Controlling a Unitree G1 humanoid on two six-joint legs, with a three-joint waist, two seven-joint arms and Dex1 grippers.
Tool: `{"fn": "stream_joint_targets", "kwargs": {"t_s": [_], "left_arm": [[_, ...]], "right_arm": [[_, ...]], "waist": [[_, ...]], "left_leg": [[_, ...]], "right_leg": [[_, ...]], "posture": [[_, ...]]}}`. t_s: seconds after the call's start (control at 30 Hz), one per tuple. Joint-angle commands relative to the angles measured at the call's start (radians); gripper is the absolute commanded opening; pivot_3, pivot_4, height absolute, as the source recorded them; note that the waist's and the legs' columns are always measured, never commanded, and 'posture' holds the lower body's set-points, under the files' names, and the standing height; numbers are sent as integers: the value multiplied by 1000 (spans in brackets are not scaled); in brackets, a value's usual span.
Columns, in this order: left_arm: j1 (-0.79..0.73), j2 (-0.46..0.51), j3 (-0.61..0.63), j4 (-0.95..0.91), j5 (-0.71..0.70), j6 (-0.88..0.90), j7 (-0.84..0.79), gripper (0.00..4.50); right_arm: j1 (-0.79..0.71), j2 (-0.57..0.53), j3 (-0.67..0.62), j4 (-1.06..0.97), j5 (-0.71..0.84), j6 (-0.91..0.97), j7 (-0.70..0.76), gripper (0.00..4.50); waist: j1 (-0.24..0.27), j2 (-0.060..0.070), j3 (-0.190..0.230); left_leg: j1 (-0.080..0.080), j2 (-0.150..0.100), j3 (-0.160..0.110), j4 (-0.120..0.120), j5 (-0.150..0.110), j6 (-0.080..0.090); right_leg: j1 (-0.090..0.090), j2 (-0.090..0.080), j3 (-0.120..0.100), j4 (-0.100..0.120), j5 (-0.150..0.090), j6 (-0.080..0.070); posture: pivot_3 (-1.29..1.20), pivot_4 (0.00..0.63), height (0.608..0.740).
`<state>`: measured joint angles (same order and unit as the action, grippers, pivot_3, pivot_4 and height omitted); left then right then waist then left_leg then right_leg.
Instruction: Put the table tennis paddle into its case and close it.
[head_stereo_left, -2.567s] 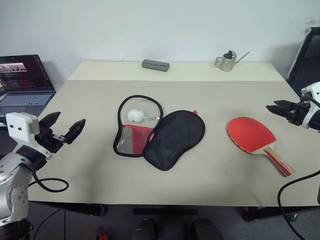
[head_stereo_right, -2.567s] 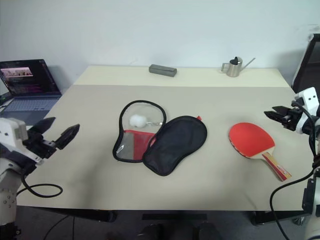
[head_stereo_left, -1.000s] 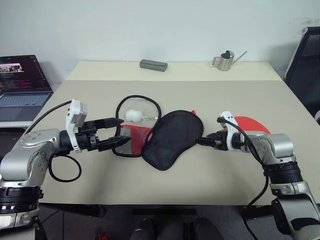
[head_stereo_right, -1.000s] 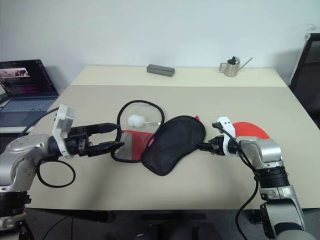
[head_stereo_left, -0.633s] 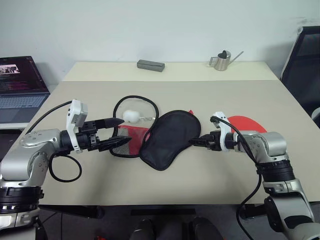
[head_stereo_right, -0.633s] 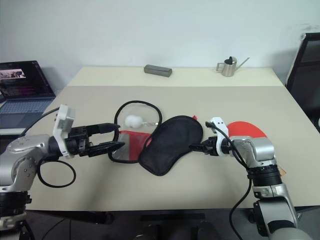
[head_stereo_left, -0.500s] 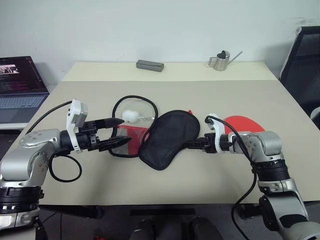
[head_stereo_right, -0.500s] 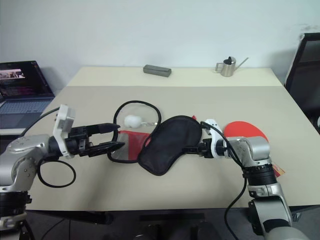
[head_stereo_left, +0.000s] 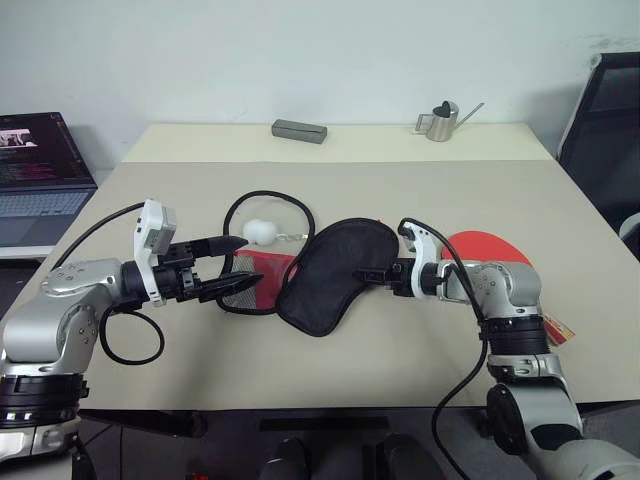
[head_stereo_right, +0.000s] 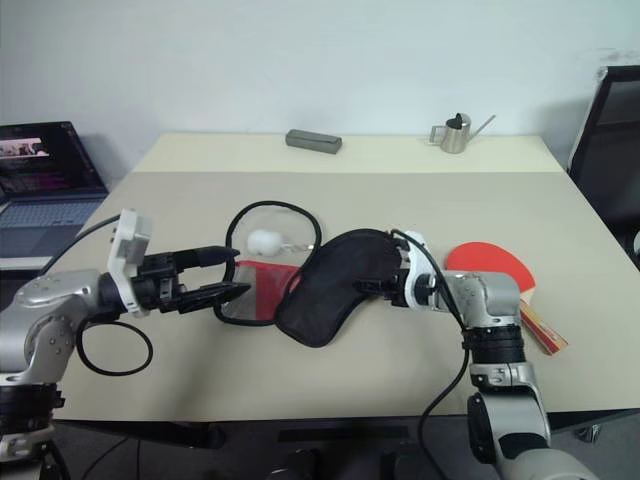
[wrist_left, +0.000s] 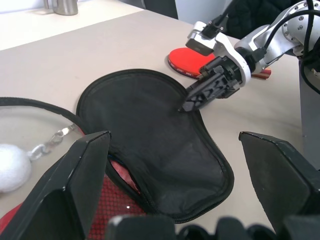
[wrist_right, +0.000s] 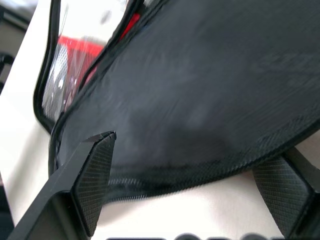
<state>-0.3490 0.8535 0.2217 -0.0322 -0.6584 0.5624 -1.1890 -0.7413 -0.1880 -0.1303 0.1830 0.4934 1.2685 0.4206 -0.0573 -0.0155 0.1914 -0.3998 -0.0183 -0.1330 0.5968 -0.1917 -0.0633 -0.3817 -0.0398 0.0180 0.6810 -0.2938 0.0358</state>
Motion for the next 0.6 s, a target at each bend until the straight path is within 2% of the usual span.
{"fn": "stream_joint_targets", "kwargs": {"t_s": [0.03,0.1,0.43,0.6], "left_arm": [[8,0,17,-32,0,-17,5,4500],[17,-1,23,-32,1,-20,12,4500],[71,-5,44,-71,-17,-15,31,4500],[64,-5,29,-77,-20,-11,20,4500]], "right_arm": [[-22,18,-17,-8,4,-22,-26,3996],[-20,23,-10,-10,5,-19,-34,3518],[-52,-31,25,34,-5,0,-14,72],[-95,-112,93,82,-17,-13,62,27]], "waist": [[0,0,0],[0,0,0],[0,0,0],[0,0,0]], "left_leg": [[0,0,0,0,0,0],[0,0,0,0,0,0],[-1,1,1,-1,0,0],[-1,0,1,-1,0,0]], "right_leg": [[0,0,0,0,0,0],[0,0,0,0,0,0],[-2,0,1,0,0,0],[-2,0,1,0,0,0]], "posture": [[0,150,740],[0,150,740],[0,150,740],[0,150,740]]}}
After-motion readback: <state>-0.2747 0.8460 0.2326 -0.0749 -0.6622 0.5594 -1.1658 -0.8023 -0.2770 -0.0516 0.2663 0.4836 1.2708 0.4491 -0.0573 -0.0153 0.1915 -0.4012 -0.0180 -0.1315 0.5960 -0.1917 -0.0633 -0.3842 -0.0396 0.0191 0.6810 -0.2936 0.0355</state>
